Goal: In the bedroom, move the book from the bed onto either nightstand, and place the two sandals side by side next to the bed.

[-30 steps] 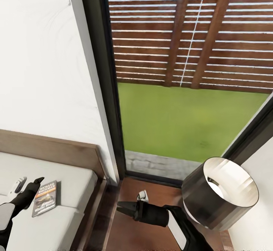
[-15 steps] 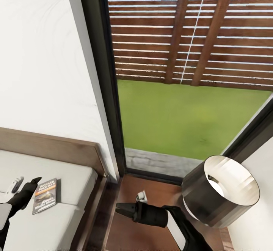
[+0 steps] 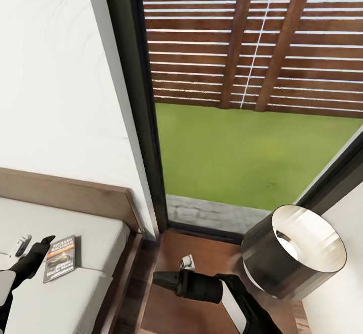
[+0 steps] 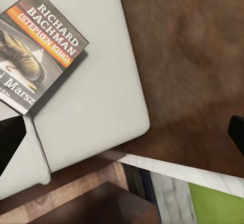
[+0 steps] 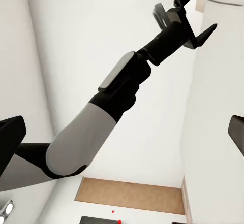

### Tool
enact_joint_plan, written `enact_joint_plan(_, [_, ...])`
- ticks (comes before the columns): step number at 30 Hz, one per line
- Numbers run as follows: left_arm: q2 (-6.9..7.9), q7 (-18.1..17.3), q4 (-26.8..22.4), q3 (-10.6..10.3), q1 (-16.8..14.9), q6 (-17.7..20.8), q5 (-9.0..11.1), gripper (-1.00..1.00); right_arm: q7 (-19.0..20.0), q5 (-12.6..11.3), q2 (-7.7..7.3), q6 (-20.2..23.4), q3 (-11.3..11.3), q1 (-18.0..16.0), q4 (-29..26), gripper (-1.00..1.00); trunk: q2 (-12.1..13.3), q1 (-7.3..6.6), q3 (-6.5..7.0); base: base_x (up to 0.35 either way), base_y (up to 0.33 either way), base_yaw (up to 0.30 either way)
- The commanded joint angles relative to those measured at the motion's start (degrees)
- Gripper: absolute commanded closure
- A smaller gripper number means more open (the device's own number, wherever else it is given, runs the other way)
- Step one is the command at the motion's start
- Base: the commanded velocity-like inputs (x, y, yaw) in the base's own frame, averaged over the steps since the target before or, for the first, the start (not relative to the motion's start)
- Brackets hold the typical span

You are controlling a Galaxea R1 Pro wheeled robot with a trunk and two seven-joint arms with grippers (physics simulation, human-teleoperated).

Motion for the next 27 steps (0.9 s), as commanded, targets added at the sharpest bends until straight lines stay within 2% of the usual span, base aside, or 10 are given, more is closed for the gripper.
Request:
enact_joint_plan(1, [-0.02,-0.02,-0.03,0.18,-0.05,0.40,0.30,-1.00,-0.03,-0.35,0.00,0.39,0.08,-0.04,0.00,-1.00,-0.10,0.03,-0.11,0.000,0.000,0.000])
enact_joint_plan(9, [-0.18,-0.02,-0.02,0.00,-0.05,0.39,0.28,-1.00,-0.03,-0.35,0.01,0.35,0.09,-0.04,0.02,-1.00,-0.10,0.03,-0.27,0.000,0.000,0.000])
enact_joint_plan(27, [-0.38,-0.02,-0.02,-0.10,-0.05,0.39,0.28,-1.00,-0.03,-0.35,0.04,0.35,0.09,-0.04,0.01,-1.00,-0.10,0.03,-1.84,0.000,0.000,0.000])
